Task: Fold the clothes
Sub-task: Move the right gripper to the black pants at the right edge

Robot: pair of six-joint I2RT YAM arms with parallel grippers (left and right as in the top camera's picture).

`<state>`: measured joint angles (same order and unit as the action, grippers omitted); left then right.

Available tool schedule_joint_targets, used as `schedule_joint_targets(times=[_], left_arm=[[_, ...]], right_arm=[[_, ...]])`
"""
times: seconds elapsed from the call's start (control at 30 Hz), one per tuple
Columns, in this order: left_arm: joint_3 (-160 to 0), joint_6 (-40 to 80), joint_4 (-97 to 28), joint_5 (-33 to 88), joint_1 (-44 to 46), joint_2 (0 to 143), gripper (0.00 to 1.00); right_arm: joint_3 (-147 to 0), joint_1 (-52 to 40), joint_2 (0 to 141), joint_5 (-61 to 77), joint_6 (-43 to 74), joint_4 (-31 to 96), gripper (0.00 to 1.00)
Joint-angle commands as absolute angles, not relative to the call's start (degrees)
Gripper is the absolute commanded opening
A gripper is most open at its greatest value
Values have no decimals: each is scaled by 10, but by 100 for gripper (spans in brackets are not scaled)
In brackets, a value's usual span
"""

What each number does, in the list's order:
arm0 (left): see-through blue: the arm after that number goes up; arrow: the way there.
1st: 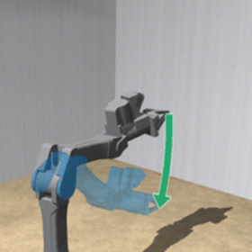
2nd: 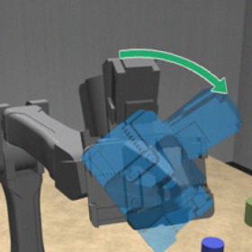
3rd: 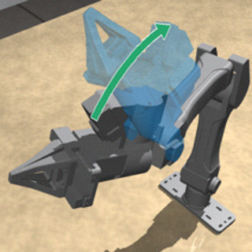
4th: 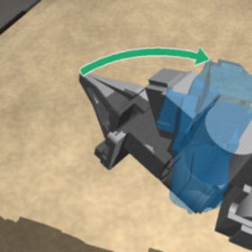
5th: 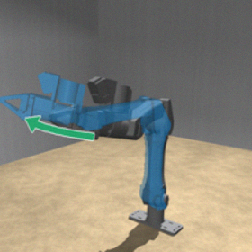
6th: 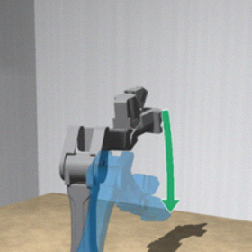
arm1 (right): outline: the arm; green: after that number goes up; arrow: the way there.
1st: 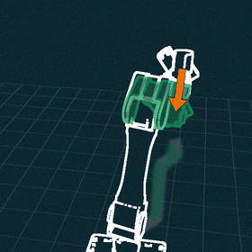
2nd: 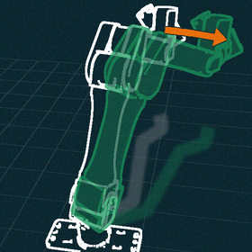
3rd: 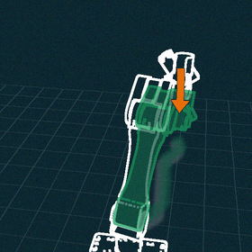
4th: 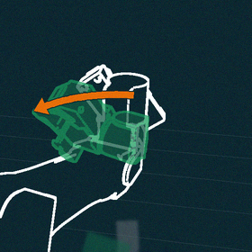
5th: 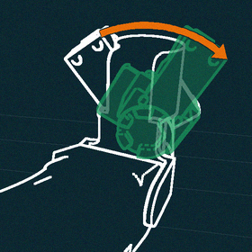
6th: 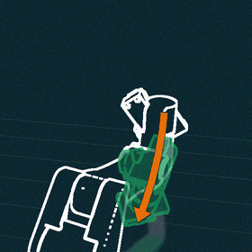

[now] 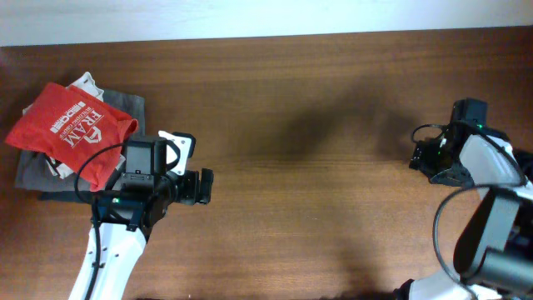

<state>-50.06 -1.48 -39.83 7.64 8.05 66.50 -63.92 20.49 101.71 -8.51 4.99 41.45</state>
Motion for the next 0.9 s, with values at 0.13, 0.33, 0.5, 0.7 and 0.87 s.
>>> schedule_joint_targets(times=[0.13,0.33,0.5,0.7,0.87], left_arm=[[-513,-15,-397,88,77,669,99],[-513,-15,-393,88,77,669,99],[-513,-15,-388,88,77,669,99],[-513,-15,-375,88,77,669,99],[-513,-15,-371,88,77,669,99]], right_arm=[[-648,207,1073,-118,48,361,99],[-648,212,1110,-130,51,345,89],[-648,229,1134,-140,67,342,45],[-649,249,1135,-110,95,342,4],[-679,230,1127,4,95,343,4]])
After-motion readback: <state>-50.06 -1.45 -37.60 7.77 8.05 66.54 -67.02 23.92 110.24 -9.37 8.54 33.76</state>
